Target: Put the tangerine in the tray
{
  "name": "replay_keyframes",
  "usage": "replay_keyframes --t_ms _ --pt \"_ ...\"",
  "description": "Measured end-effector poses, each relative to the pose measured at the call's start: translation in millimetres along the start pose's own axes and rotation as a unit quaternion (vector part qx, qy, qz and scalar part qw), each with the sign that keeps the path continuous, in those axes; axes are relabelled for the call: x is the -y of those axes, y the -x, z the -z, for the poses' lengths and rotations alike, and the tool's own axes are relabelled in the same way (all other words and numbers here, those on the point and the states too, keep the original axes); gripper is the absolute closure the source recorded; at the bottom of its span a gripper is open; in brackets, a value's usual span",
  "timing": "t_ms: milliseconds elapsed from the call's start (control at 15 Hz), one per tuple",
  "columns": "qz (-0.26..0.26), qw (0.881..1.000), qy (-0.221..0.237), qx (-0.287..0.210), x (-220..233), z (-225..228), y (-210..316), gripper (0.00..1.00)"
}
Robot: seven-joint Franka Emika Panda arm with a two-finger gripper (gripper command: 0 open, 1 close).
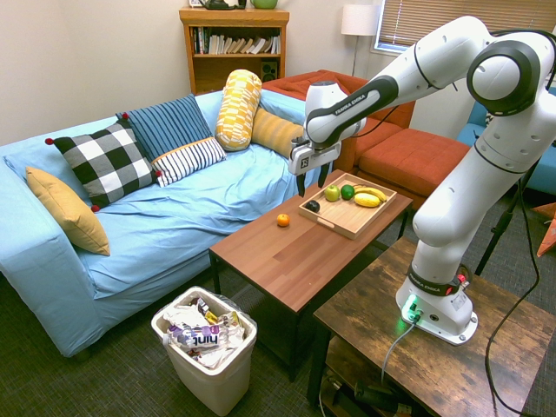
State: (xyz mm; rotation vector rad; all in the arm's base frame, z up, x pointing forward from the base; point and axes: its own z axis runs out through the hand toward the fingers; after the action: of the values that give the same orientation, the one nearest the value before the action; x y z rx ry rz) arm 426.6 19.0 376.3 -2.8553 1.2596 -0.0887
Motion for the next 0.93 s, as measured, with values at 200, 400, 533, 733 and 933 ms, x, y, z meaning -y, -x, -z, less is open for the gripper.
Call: replay_keyframes --t_ms 200,400,533,733,933 --pt "0.003 1.0 0.002 0.0 4 -8 -2 0.0" --pt "-0.009 1.0 -0.003 -0.018 31 -48 -16 0.0" --pt "-0.03 0.999 -0.005 -0.032 52 -78 -38 0.0" --pt "-0.069 0.997 -0.005 -0.039 75 -126 -81 0.0" --pt "-0.101 0.994 0.004 -0.042 89 -174 -118 0.0"
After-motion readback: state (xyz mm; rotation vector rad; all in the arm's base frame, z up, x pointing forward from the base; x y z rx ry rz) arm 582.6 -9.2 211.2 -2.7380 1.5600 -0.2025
